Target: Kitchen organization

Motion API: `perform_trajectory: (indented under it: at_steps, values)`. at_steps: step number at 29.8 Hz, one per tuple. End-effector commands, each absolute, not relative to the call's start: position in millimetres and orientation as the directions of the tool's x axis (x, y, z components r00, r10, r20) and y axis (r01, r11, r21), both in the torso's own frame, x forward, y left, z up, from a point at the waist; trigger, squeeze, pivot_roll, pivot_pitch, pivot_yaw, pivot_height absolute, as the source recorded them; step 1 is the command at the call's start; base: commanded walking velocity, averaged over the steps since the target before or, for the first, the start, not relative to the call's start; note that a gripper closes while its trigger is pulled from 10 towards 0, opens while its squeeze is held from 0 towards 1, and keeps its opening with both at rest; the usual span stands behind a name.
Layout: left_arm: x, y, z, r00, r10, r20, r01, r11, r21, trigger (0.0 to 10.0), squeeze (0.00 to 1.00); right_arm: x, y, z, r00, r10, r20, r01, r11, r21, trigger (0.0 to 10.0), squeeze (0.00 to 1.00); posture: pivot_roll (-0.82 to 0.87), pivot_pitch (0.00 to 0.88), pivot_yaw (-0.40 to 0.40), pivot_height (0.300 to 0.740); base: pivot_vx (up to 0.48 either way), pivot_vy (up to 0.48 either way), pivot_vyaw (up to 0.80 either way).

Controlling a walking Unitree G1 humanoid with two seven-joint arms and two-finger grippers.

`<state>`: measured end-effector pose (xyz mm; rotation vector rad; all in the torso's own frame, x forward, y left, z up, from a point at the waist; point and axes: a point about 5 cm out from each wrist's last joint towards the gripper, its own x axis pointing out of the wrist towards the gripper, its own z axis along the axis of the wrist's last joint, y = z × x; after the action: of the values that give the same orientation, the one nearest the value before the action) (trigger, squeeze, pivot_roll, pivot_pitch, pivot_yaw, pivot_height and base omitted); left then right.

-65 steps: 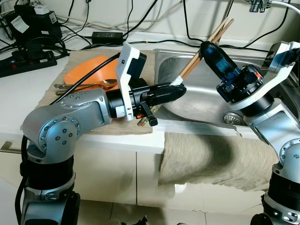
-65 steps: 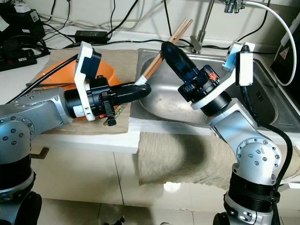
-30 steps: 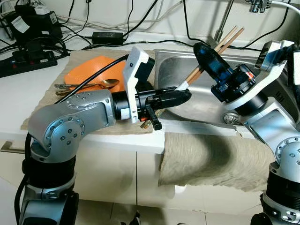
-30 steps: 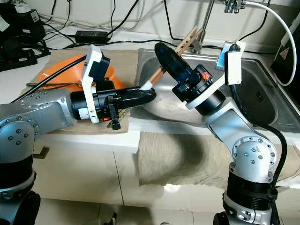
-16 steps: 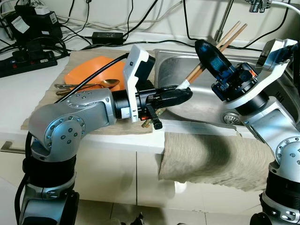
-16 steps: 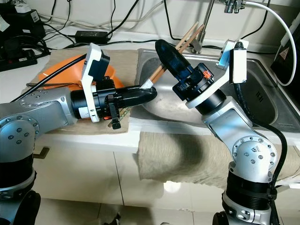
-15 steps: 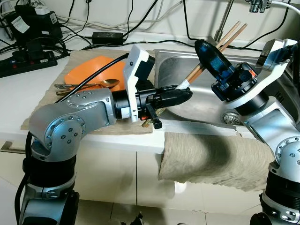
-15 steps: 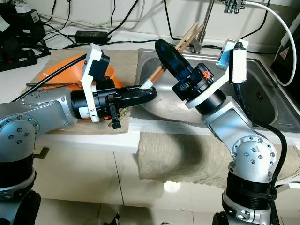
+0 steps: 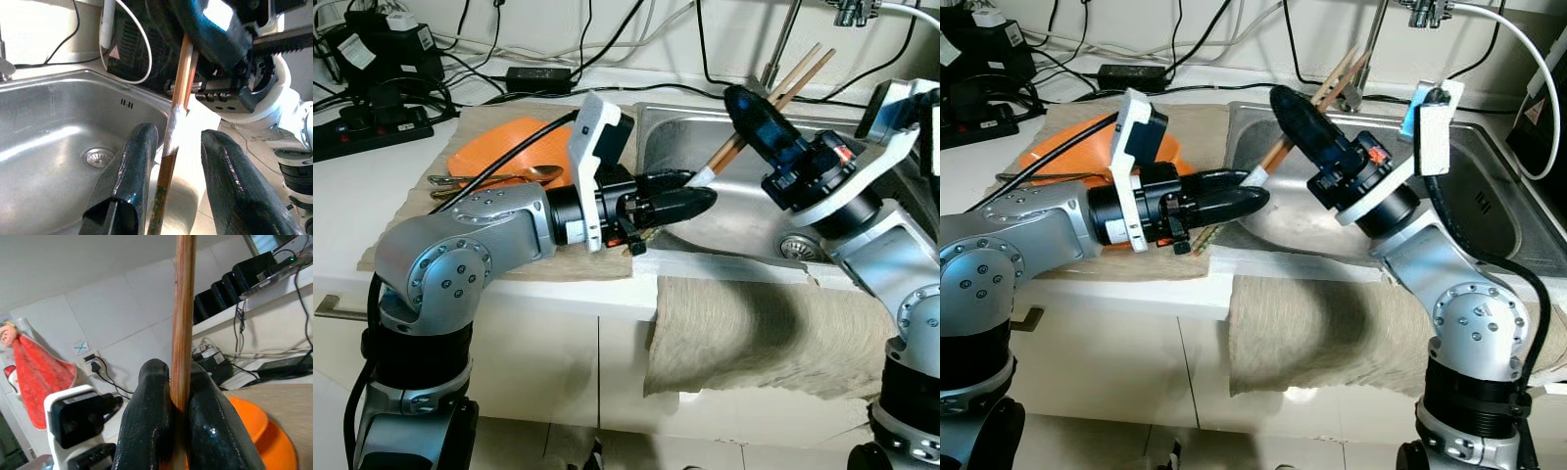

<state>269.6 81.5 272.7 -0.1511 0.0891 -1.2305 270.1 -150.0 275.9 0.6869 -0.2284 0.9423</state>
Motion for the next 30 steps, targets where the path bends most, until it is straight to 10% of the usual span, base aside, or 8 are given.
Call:
perform_trajectory:
  at_steps: [1,7,9,10,19,30]
  values:
    - [270.2,81.0,280.3,0.336,-0.941,0.032,0.934,0.329,-0.136,10.0,0.0,269.4,-155.2,280.3,0.584,0.657,0.477,-0.809,0.415,0.417,0.0,0.0,-0.04,0.0,-0.014,0.74,0.0,0.0,0.0]
    - [284.4,91.6,283.5,0.437,-0.897,0.064,0.895,0.427,-0.128,10.0,0.0,273.7,-176.9,286.1,0.623,0.634,0.459,-0.782,0.505,0.364,0.0,0.0,-0.04,0.0,-0.01,0.74,0.0,0.0,0.0]
    - [292.2,98.4,284.9,0.501,-0.863,0.069,0.863,0.493,-0.106,10.0,0.0,280.0,-187.6,290.0,0.67,0.592,0.448,-0.739,0.585,0.334,3.1,0.0,-0.04,0.0,-0.008,0.74,0.0,0.0,0.0]
    - [296.0,101.5,284.6,0.536,-0.842,0.059,0.843,0.531,-0.082,10.0,0.0,285.6,-193.8,291.8,0.702,0.558,0.442,-0.706,0.629,0.326,10.0,0.0,-0.04,0.0,-0.006,0.74,0.0,0.0,0.0]
    - [295.1,89.7,268.1,0.609,-0.79,-0.073,0.787,0.589,0.181,10.0,0.0,353.7,-217.9,260.7,0.936,0.29,0.199,-0.306,0.951,0.053,10.0,0.0,-0.06,0.0,0.014,0.74,0.0,0.0,0.0]
    - [276.4,65.0,254.0,0.492,-0.866,-0.092,0.868,0.478,0.137,10.0,0.0,389.4,-208.7,198.7,0.979,0.205,-0.008,-0.203,0.965,-0.164,10.0,0.0,-0.04,0.0,-0.007,0.74,0.0,0.0,0.0]
